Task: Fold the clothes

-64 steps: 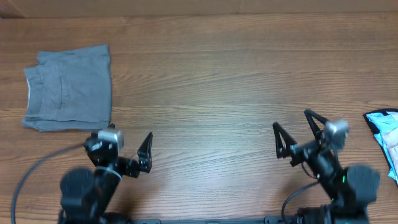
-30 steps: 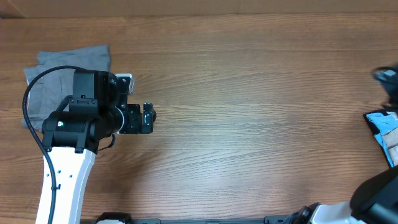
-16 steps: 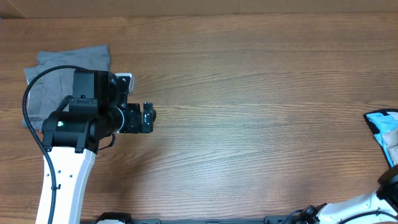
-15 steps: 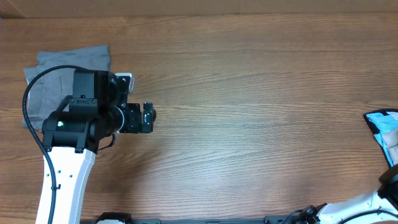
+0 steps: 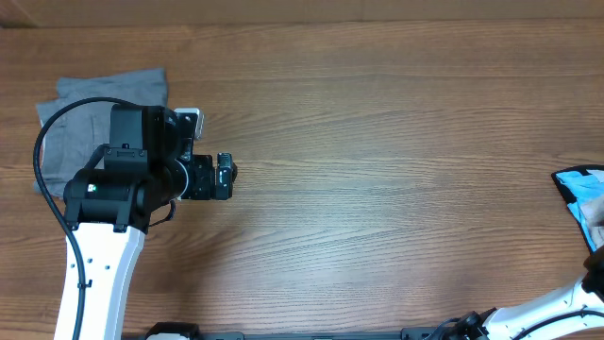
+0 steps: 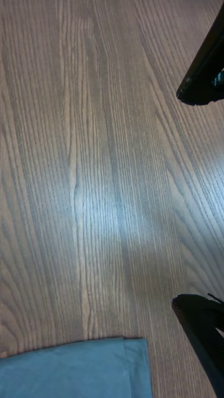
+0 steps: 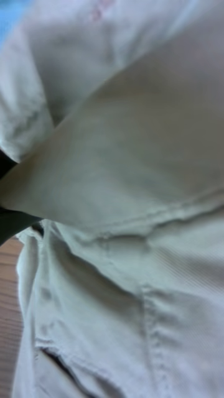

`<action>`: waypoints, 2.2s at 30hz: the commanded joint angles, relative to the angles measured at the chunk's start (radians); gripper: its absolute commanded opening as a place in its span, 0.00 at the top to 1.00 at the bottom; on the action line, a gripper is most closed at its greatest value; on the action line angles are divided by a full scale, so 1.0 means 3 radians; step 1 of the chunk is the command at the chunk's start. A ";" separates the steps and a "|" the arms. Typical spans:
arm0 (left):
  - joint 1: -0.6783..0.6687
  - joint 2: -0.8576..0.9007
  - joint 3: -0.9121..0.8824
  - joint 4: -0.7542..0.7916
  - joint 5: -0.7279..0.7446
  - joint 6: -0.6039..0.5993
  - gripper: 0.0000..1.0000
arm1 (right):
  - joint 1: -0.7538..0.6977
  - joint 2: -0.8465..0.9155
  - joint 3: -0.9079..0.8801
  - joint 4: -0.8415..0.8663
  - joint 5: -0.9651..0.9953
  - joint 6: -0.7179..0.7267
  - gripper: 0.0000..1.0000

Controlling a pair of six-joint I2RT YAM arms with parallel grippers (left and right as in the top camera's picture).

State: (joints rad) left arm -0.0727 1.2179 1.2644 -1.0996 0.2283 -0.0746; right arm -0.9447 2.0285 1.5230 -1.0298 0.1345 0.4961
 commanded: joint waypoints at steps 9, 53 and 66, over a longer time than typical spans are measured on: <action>-0.0028 0.0014 0.0071 0.0033 -0.0008 0.0052 0.00 | 0.0251 -0.0571 0.0818 -0.0371 -0.1536 -0.0270 0.96; -0.0083 0.0043 0.0070 0.0042 0.0203 0.0053 0.00 | 0.4808 -0.0815 0.0813 -0.0622 -0.0367 -0.0577 0.40; -0.0417 0.1291 -0.0092 0.0651 -0.0192 0.0141 0.00 | 0.3395 -0.0931 0.0813 -0.1068 -0.1293 -0.0971 0.41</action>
State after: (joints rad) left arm -0.1902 1.5166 1.2522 -0.9348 0.1883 -0.0700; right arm 0.0959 1.8015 1.7412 -1.3514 -0.1360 0.2718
